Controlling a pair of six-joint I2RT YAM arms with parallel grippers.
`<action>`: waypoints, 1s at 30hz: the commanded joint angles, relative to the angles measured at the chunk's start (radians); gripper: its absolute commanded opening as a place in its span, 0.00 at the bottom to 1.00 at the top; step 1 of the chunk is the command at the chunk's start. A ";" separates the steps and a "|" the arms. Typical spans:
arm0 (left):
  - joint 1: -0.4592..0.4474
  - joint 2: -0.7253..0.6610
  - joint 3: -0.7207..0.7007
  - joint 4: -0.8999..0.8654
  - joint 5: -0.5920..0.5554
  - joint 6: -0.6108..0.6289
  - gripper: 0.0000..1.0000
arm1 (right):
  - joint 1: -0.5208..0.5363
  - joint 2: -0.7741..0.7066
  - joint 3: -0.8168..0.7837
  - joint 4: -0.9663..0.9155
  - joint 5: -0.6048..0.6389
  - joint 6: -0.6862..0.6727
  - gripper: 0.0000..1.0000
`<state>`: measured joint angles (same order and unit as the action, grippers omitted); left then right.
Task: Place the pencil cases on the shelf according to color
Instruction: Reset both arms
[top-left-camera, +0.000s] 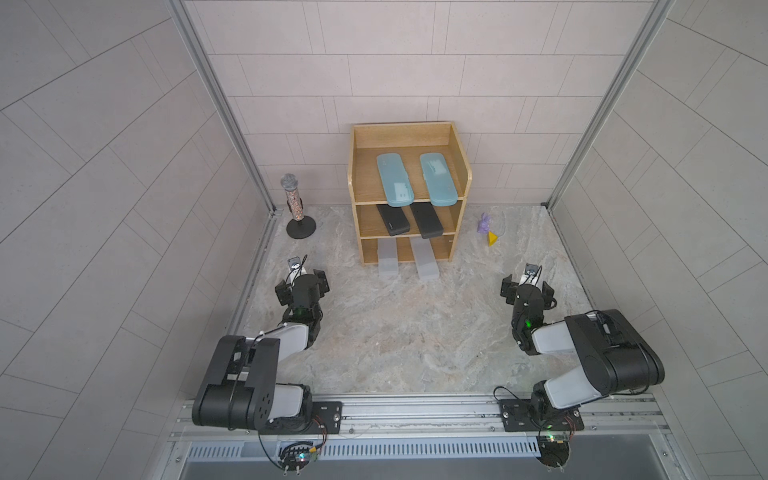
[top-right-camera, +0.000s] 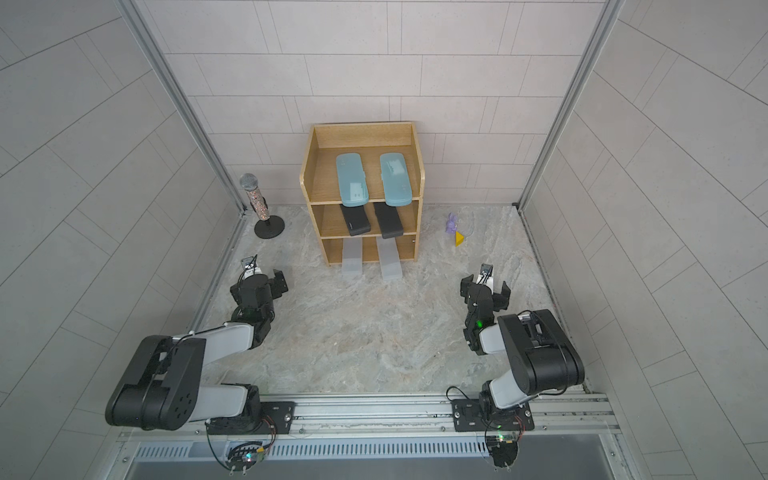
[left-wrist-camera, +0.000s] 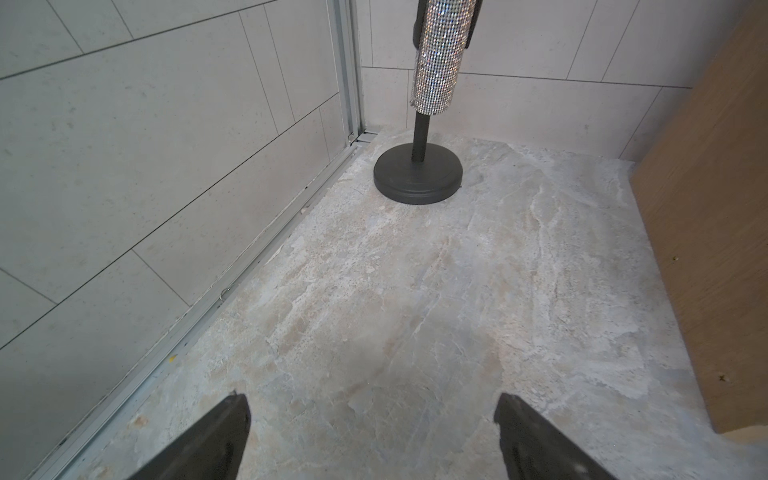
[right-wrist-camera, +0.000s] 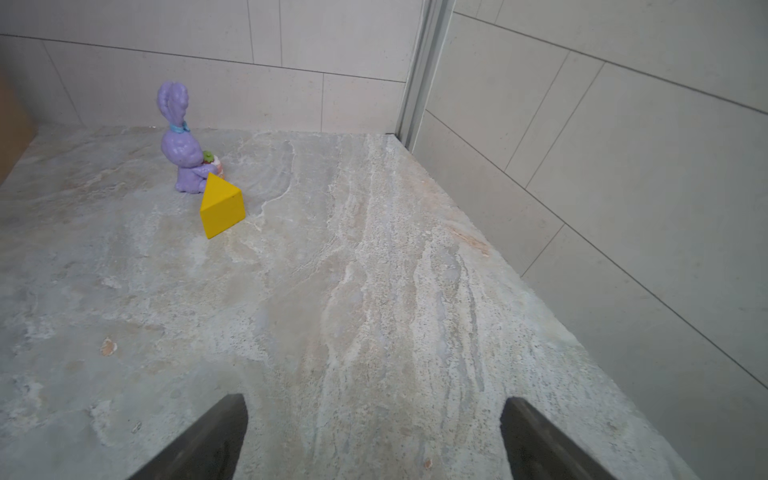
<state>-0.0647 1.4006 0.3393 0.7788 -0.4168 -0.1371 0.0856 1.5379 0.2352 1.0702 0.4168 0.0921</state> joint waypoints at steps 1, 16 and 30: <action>0.020 0.172 -0.066 0.339 0.024 0.035 1.00 | -0.006 0.078 0.014 0.179 -0.058 -0.032 1.00; 0.017 0.159 0.027 0.154 0.112 0.077 1.00 | -0.018 0.036 0.113 -0.071 -0.056 -0.001 1.00; 0.019 0.165 0.057 0.108 0.288 0.142 1.00 | -0.018 0.036 0.115 -0.075 -0.055 0.000 1.00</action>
<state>-0.0498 1.5589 0.3820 0.8837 -0.1604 -0.0162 0.0692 1.5726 0.3519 0.9977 0.3584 0.0860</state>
